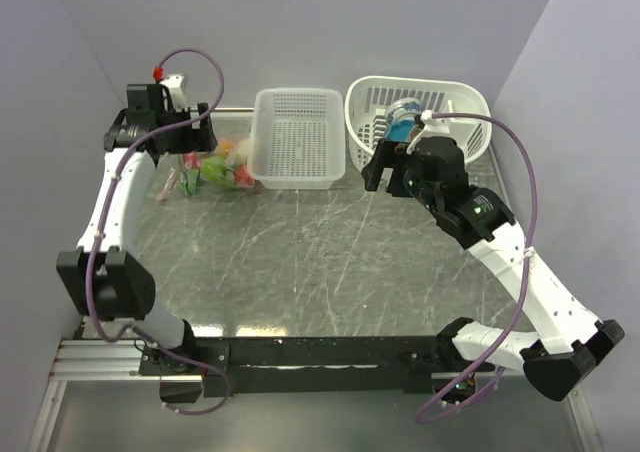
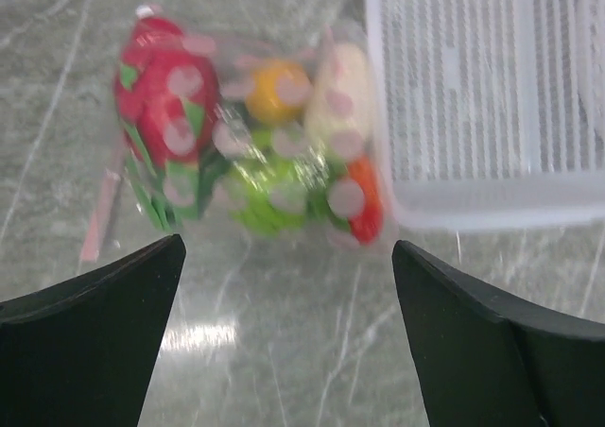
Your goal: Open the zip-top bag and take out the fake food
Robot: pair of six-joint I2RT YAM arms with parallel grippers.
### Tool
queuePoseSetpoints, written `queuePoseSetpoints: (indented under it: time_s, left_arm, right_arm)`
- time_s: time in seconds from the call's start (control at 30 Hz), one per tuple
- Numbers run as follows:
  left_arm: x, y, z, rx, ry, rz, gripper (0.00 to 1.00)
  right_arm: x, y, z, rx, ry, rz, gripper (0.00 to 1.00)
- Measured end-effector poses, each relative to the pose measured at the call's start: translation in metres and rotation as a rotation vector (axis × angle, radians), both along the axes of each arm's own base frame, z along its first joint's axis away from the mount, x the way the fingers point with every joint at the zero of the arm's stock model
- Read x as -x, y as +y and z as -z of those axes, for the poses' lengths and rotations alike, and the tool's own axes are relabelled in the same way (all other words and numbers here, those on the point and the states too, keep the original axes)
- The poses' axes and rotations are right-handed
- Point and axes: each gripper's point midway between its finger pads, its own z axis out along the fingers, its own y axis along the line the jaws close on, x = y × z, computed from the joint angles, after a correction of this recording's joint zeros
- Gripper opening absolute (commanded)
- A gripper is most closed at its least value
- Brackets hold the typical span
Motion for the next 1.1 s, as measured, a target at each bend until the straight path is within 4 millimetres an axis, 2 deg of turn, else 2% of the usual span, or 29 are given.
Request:
queuePoseSetpoints:
  time_s: [0.23,0.33,0.37,0.43,0.47,0.57,0.77,0.87,0.9,0.93,0.97,1.0,1.07,1.1]
  left_arm:
    - [-0.073,0.036,0.015,0.073,-0.02,-0.117,0.99]
    - [-0.099,0.042,0.035,0.11,-0.007,-0.145,0.99]
    - [-0.103,0.041,0.044,0.124,0.007,-0.147,0.95]
    - [-0.108,0.038,0.06,0.142,0.035,-0.149,0.88]
    - [-0.109,0.036,0.07,0.146,0.051,-0.151,0.88]
    - [-0.108,0.037,0.085,0.144,0.072,-0.157,0.9]
    - [-0.108,0.042,0.128,0.109,0.128,-0.17,0.9]
    - [-0.111,0.045,0.153,0.085,0.165,-0.179,0.88]
    - [-0.113,0.047,0.156,0.073,0.16,-0.18,0.83]
    - [-0.114,0.048,0.156,0.064,0.153,-0.18,0.69]
    - [-0.115,0.048,0.156,0.055,0.148,-0.179,0.6]
    - [-0.117,0.048,0.156,0.049,0.143,-0.178,0.4]
    - [-0.118,0.047,0.16,0.04,0.136,-0.162,0.21]
    - [-0.117,0.046,0.162,0.035,0.135,-0.152,0.06]
  right_arm:
    - [0.005,0.003,0.021,0.008,0.014,-0.015,1.0]
    - [0.0,0.023,0.02,0.009,-0.002,-0.051,1.0]
    - [-0.003,0.034,0.018,0.014,-0.006,-0.072,1.0]
    - [-0.018,0.059,0.017,0.028,-0.01,-0.1,1.0]
    - [-0.03,0.078,0.014,0.033,-0.014,-0.121,1.0]
    - [-0.067,0.115,0.02,0.056,-0.013,-0.146,1.0]
    - [-0.136,0.176,0.053,0.111,0.001,-0.18,1.0]
    - [-0.161,0.193,0.073,0.133,0.014,-0.183,1.0]
    - [-0.166,0.196,0.079,0.136,0.018,-0.183,1.0]
    - [-0.17,0.198,0.088,0.141,0.027,-0.182,1.0]
    - [-0.173,0.197,0.097,0.148,0.041,-0.179,1.0]
    - [-0.177,0.195,0.106,0.151,0.058,-0.171,1.0]
    - [-0.184,0.188,0.122,0.153,0.09,-0.155,1.0]
    - [-0.187,0.184,0.131,0.151,0.109,-0.147,1.0]
